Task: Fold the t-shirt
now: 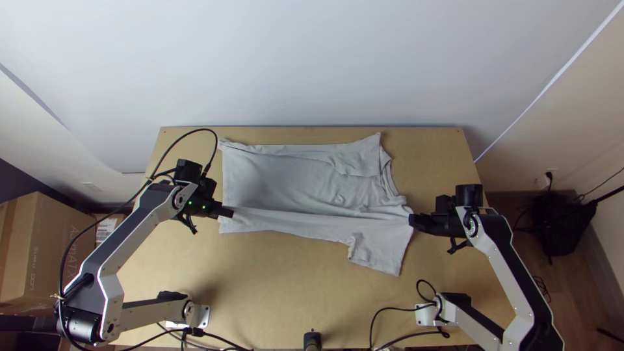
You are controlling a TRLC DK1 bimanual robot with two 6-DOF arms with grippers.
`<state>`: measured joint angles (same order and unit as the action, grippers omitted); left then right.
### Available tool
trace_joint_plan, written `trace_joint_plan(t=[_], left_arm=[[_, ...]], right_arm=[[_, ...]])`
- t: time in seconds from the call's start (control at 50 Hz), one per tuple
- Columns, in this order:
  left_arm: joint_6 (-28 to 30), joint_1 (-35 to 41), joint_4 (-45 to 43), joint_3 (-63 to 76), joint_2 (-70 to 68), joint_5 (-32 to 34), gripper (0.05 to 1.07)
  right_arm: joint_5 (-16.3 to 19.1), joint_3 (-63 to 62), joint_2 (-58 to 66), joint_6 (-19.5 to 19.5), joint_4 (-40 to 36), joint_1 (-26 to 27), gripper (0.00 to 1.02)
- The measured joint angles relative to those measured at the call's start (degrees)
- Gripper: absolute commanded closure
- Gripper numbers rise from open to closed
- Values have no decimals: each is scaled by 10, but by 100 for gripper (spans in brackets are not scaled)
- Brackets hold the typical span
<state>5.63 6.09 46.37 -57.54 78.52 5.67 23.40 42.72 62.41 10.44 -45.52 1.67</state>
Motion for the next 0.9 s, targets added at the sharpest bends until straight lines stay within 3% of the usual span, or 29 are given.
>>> trace_joint_plan(t=[0.38,0.42,0.44,0.52,0.54,0.9], left_arm=[[-44,1,-42,-3,7,12,104],[-46,1,-50,-3,17,12,93],[-49,1,-56,-3,23,12,81],[-58,1,-71,-3,45,12,13],[-62,0,-75,-3,49,12,9],[-110,-42,-107,-36,41,28,11]], right_arm=[[0,12,-1,4,1,-28,100],[0,12,-1,5,1,-30,100],[0,12,-1,5,1,-32,100],[0,12,-1,5,1,-35,100],[0,12,-1,5,1,-35,100],[-1,-13,-9,31,13,-78,100]])
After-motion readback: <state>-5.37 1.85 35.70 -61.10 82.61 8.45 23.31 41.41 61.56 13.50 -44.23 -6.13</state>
